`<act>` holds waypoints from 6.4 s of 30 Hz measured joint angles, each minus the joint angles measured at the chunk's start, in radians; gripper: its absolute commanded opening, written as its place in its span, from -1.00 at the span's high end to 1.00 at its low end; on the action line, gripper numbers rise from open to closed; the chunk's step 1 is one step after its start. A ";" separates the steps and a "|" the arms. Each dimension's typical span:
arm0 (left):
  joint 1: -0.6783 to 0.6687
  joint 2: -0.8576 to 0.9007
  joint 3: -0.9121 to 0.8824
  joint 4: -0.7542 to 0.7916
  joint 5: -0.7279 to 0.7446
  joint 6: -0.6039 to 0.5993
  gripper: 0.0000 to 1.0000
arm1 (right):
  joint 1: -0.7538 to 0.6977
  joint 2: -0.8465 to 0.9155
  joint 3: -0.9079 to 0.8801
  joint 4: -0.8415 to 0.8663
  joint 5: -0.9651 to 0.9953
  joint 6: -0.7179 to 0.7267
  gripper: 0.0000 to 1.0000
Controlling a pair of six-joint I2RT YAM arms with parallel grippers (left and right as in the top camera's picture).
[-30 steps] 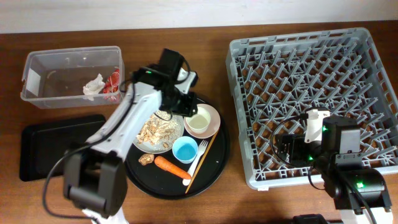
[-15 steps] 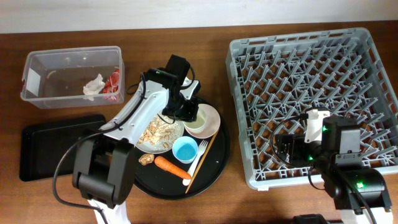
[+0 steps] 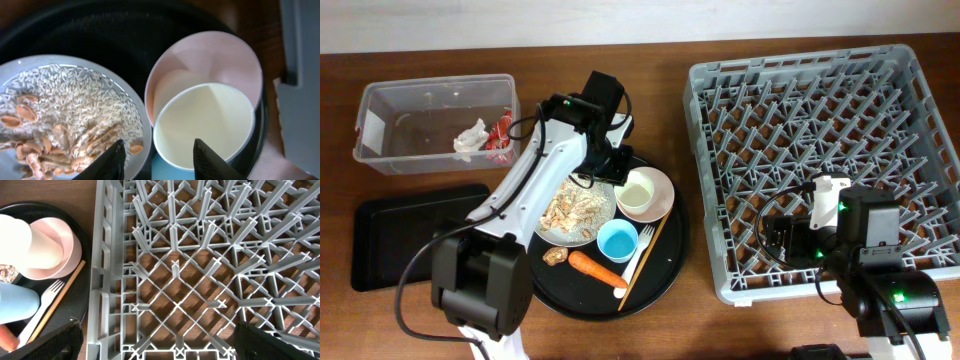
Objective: Sort waste into correct bins and load items into the dishwasher rack
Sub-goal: 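Grasp the white cup with the left gripper and lift it, then hand the white cup from the left gripper to the right gripper, then place the white cup upside down in the rack's right side with the right gripper, then grasp the blue cup with the left gripper and lift it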
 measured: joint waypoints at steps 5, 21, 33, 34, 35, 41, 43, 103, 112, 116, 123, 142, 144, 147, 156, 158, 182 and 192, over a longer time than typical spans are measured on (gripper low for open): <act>0.000 -0.001 -0.111 0.082 -0.005 -0.001 0.44 | 0.000 0.000 0.000 0.000 0.000 0.000 -0.97; 0.115 -0.052 0.148 0.040 0.293 0.008 1.00 | 0.000 0.002 0.000 0.121 -0.033 0.000 -0.97; 0.219 -0.090 0.169 0.057 1.073 0.201 1.00 | 0.000 0.318 0.009 0.696 -1.001 -0.032 -0.97; 0.218 -0.090 0.169 0.057 1.094 0.204 1.00 | 0.000 0.332 0.009 0.724 -1.051 -0.035 -0.97; 0.218 -0.090 0.169 0.056 1.111 0.208 1.00 | 0.000 0.351 0.009 0.763 -1.121 -0.032 -0.97; 0.215 -0.090 0.169 0.000 1.153 0.222 1.00 | 0.000 0.374 0.009 0.896 -1.256 -0.035 -0.97; 0.210 -0.090 0.169 -0.021 1.159 0.223 1.00 | 0.000 0.374 0.009 0.923 -1.244 -0.035 -0.97; 0.141 -0.090 0.170 -0.130 0.789 0.216 0.02 | -0.001 0.386 0.009 1.009 -1.154 -0.004 0.02; 0.269 -0.090 0.170 -0.176 0.414 0.119 0.03 | -0.061 0.385 0.010 0.797 -0.883 0.083 0.23; 0.312 -0.090 0.170 -0.198 0.323 0.111 0.03 | -0.162 0.369 0.030 0.615 -0.801 0.100 0.30; 0.365 -0.090 0.170 -0.208 0.236 0.111 0.02 | -0.392 0.359 0.240 0.178 -0.619 0.038 0.33; 0.366 -0.090 0.170 -0.209 0.229 0.111 0.03 | -0.610 0.592 0.437 -0.063 0.311 0.085 0.33; 0.366 -0.090 0.170 -0.209 0.229 0.111 0.02 | -0.610 0.640 0.437 -0.065 0.330 0.093 0.33; 0.366 -0.090 0.170 -0.209 0.229 0.111 -0.01 | -0.610 0.713 0.438 -0.076 0.343 0.102 -0.31; 0.355 -0.090 0.170 -0.209 0.226 0.111 -0.08 | -0.611 0.782 0.450 -0.091 0.289 0.106 -0.97; 0.348 -0.090 0.170 -0.214 0.227 0.111 -0.11 | -0.611 0.781 0.501 -0.146 0.233 0.105 -0.98; 0.092 -0.090 -0.123 -0.369 0.159 0.108 -0.08 | -0.311 0.722 0.711 -0.551 -0.260 -0.130 -0.93; 0.076 -0.090 -0.278 -0.173 0.151 0.098 0.37 | -0.309 0.722 0.711 -0.554 -0.241 -0.127 -0.93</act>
